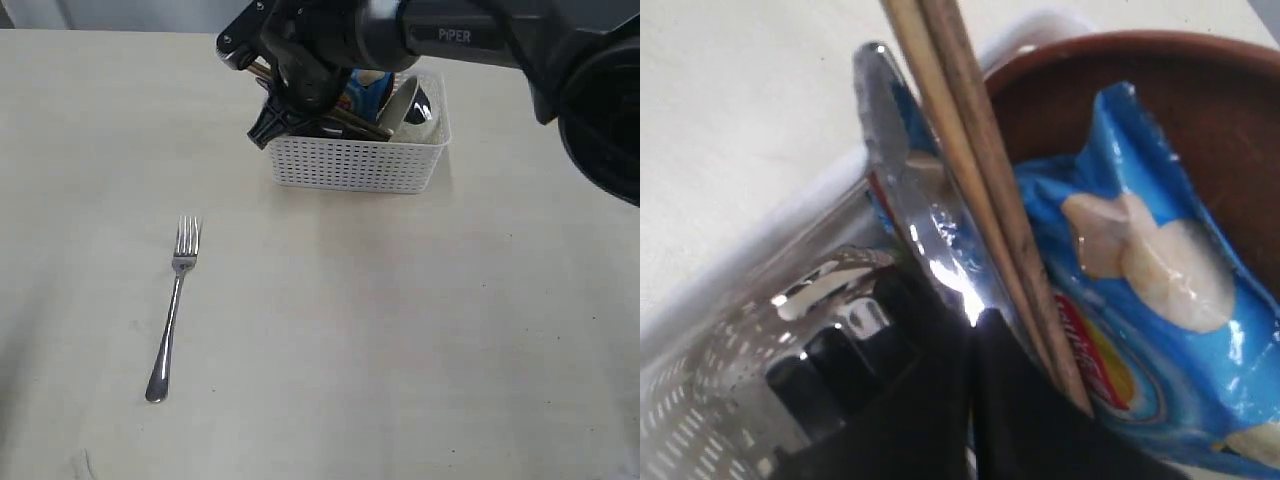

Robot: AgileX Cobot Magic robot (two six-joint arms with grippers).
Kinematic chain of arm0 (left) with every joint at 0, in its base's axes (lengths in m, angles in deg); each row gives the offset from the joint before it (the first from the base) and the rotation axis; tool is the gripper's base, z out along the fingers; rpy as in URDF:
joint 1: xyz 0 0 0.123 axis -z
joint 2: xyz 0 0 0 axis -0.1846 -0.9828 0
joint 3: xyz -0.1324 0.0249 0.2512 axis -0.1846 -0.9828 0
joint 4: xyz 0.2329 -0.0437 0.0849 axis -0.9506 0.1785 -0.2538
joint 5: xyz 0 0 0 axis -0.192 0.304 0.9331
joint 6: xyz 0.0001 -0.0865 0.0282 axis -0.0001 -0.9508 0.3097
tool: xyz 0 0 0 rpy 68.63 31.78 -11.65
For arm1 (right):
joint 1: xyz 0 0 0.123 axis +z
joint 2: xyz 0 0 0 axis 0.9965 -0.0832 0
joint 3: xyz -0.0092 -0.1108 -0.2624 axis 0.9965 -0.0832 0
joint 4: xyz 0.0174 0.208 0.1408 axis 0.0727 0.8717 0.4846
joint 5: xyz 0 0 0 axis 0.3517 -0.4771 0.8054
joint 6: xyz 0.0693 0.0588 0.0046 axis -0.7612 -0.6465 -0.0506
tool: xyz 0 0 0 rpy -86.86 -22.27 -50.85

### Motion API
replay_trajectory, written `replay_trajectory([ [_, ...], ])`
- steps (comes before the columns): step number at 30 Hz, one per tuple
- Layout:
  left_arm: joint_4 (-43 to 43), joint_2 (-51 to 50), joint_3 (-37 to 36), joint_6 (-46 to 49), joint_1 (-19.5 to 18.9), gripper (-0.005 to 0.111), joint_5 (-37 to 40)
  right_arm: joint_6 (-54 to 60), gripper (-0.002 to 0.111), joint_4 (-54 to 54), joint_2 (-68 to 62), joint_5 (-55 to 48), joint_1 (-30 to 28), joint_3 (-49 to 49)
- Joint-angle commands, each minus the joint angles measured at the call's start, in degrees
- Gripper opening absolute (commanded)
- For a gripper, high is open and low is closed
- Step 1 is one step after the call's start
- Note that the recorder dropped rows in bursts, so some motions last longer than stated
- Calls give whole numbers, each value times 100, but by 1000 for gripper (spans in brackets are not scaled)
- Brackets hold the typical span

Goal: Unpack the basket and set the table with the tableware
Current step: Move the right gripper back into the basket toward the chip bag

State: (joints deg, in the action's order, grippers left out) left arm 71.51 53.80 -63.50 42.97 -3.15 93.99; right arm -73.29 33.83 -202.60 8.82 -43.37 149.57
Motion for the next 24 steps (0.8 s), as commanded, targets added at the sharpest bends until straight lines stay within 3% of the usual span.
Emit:
replay_trajectory([
  [1,14,21,-23,-3,-8,0,-2,-2,0,29,32,-248,-29,-20],
  [12,14,21,-23,-3,-8,0,-2,401,0,596,408,42,-29,-20],
  [14,14,21,-23,-3,-8,0,-2,508,6,746,417,97,-29,-20],
  [18,14,21,-23,-3,-8,0,-2,727,37,979,417,171,-29,-20],
  [20,14,21,-23,-3,-8,0,-2,710,46,979,407,180,-29,-20],
  [24,14,21,-23,-3,-8,0,-2,710,44,902,353,204,-29,-20],
])
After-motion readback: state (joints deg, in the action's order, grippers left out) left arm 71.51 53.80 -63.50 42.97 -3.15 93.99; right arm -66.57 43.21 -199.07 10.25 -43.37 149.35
